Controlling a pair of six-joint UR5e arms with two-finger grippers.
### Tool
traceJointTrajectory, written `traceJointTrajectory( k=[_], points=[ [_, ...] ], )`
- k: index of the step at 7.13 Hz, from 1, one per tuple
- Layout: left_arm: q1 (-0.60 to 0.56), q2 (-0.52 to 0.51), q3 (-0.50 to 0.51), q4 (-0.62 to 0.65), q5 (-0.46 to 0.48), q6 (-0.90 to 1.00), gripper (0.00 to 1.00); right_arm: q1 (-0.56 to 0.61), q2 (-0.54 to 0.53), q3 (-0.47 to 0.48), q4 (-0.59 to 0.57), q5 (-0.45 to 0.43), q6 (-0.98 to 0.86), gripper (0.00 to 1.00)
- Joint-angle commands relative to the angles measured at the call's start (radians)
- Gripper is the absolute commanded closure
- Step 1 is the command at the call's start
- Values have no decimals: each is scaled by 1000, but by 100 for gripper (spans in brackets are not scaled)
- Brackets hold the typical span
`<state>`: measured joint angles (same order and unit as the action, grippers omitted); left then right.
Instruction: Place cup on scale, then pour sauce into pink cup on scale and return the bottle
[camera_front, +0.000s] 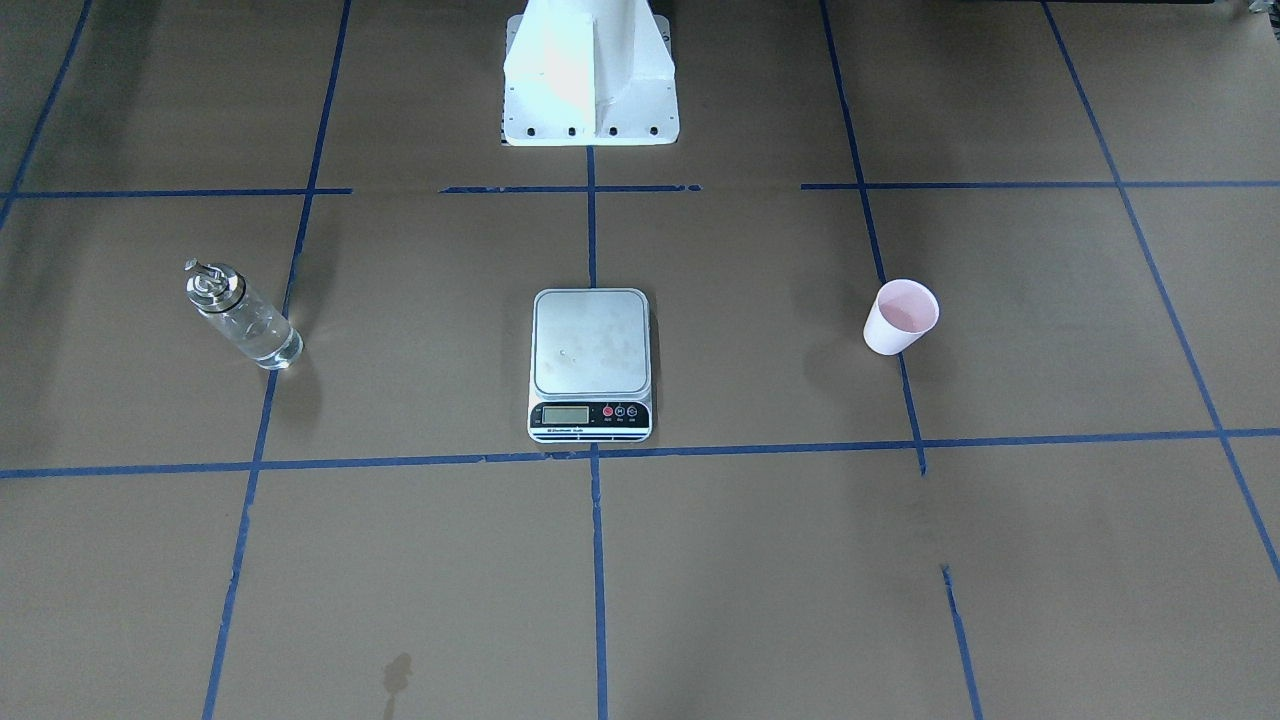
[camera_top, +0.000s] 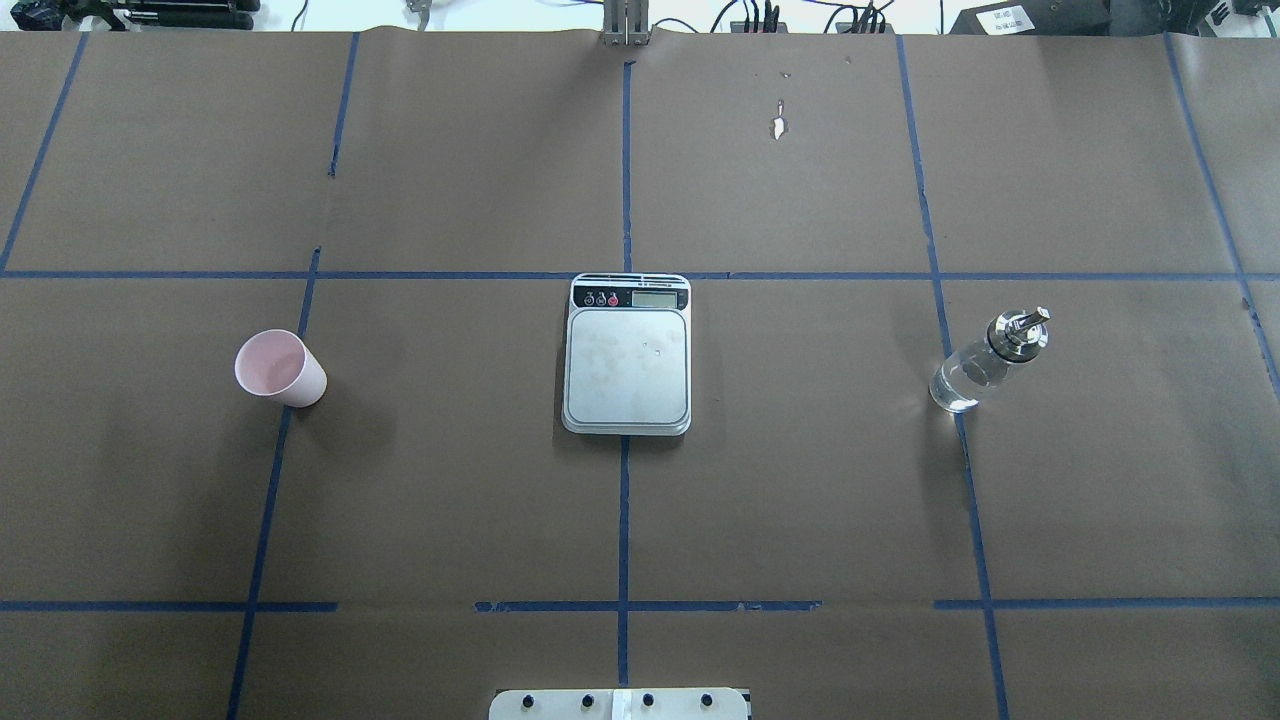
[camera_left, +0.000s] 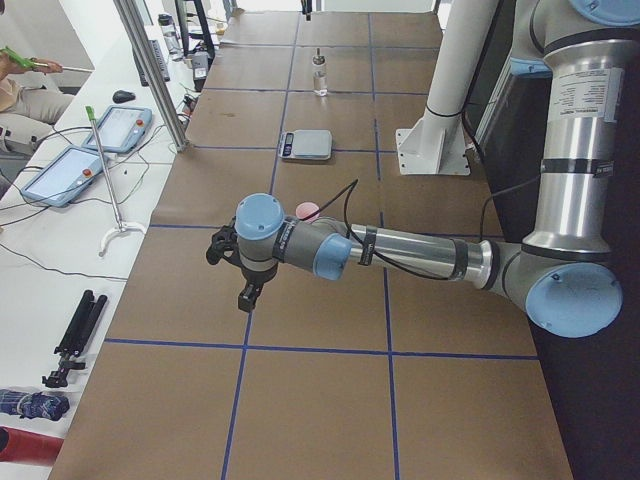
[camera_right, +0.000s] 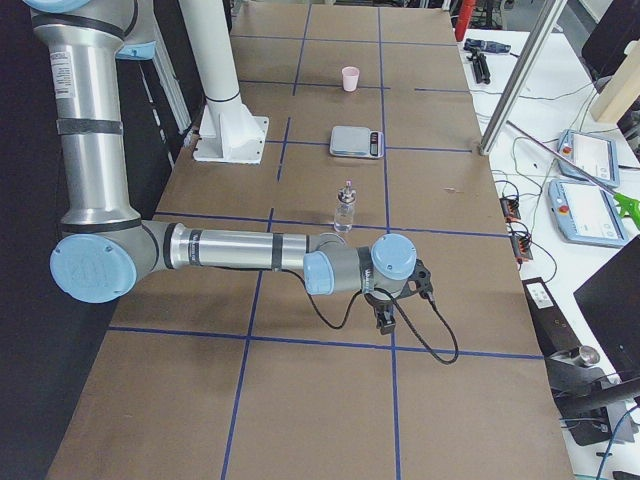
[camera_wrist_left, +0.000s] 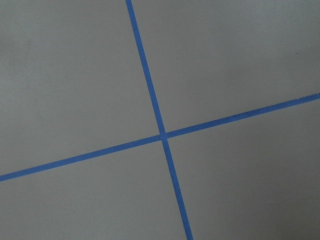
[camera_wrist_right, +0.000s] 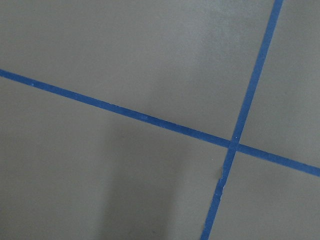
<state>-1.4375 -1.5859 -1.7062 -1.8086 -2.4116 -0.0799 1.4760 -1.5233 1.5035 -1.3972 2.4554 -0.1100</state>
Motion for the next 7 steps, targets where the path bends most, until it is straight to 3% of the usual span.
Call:
traceJointTrajectory(
  k=[1,3,4,5,7],
  points=[
    [234,-44,-65,-57,-12,-366,0,-6,0,7,1,39,9,0],
    [414,-113,-84,-54,15,-653,1,-20,3,-2,45,37,9,0],
    [455,-120,-90,-54,35,-691,3,-28,0,-2,47,39,9,0],
    [527,-121,-93,-52,175,-745,3,-31,0,-2,47,39,10,0],
    [574,-124,-92,-54,197,-750,4,-36,0,-3,47,37,7,0]
  ],
)
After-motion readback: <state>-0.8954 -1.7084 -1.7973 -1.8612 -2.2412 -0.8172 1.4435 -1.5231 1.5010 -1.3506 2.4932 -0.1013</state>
